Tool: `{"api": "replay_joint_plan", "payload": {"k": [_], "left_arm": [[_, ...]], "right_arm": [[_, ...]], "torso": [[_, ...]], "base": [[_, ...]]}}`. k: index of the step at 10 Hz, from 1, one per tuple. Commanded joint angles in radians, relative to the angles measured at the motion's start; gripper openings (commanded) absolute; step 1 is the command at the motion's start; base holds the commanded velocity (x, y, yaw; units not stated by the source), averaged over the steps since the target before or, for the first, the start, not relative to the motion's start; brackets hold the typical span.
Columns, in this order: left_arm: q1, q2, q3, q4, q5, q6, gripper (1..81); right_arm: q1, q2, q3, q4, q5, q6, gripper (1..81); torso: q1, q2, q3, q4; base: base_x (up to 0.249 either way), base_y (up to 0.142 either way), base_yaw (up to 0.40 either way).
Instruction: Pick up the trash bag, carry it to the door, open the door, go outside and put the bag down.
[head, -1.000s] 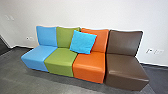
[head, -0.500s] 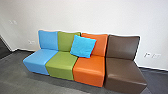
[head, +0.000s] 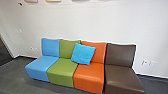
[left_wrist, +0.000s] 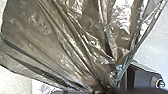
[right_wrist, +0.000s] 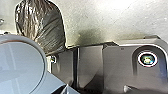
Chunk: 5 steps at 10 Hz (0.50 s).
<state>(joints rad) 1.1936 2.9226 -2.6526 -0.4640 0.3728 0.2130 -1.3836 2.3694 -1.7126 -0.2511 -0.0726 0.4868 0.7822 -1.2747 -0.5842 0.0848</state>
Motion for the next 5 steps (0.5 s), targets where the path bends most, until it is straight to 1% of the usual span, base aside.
{"api": "replay_joint_plan", "payload": {"k": [1,2,4,5], "left_arm": [[-0.015,-0.002,0.000,0.051,0.051,0.051,1.0],[0.017,0.004,0.000,0.085,0.018,0.068,1.0],[0.065,0.020,-0.006,0.137,-0.014,0.069,1.0],[0.080,0.026,-0.012,0.148,-0.031,0.069,1.0]], "right_arm": [[0.031,0.001,-0.031,-0.013,-0.044,-0.004,81.1],[0.018,0.039,-0.086,-0.016,-0.045,-0.004,81.1],[-0.009,0.110,-0.186,-0.028,-0.044,-0.004,81.1],[-0.018,0.133,-0.218,-0.028,-0.043,-0.004,81.1]], "torso": [[-0.062,0.096,0.087,0.000],[-0.085,0.132,0.049,0.000],[-0.127,0.193,0.058,0.000],[-0.145,0.221,0.062,0.000]], "base": [[0.000,0.000,0.000],[0.000,0.000,0.000],[0.000,0.000,0.000],[0.000,0.000,0.000]]}}
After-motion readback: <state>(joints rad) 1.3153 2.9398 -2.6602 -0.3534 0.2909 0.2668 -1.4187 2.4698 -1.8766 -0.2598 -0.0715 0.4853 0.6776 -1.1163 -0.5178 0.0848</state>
